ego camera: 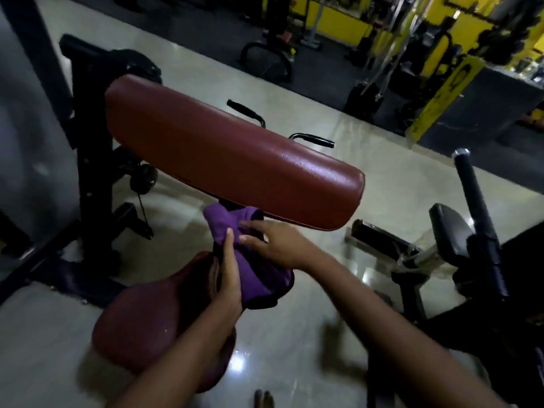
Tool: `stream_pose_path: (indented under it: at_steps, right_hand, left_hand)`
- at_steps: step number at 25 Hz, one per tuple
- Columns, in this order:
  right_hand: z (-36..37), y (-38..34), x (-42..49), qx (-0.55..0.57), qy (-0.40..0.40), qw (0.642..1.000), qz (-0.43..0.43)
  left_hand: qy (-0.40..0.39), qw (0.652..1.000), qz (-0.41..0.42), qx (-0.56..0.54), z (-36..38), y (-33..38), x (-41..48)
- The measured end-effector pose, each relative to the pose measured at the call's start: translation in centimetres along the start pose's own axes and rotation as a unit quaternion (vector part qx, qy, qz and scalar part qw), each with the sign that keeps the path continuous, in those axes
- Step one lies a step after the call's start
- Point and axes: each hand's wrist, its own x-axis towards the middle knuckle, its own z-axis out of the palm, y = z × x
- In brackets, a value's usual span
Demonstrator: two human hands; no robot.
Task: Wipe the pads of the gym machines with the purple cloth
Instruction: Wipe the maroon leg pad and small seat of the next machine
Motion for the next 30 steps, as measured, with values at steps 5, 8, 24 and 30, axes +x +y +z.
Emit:
stream_pose_path:
  at_steps: [5,8,24,30]
  right_hand:
    - [-7.3,8.7,3.3,-0.348,0.144,0.916,-0.139]
    - [-8.3,11.4,5.0,-0.399,0.131,0.891,-0.175]
    - [-8.1,10.8,6.0,-0.289,0.160,0.920,-0.213]
    - [-8.7,2.5,14.9,-0.168,0.147,0.963,-0.153]
  left_hand:
    - [0.153,0.960,0.099,-0.213,8.1,-1.2,2.6]
    - [0.115,0.952,0.033,-0.281,12.4,-0.7,3.8]
    - [0.226,0.925,0.148,-0.267,9.7,5.1,8.0]
    - [0.286,0.913,0.196,-0.215,4.1,10.8,12.3]
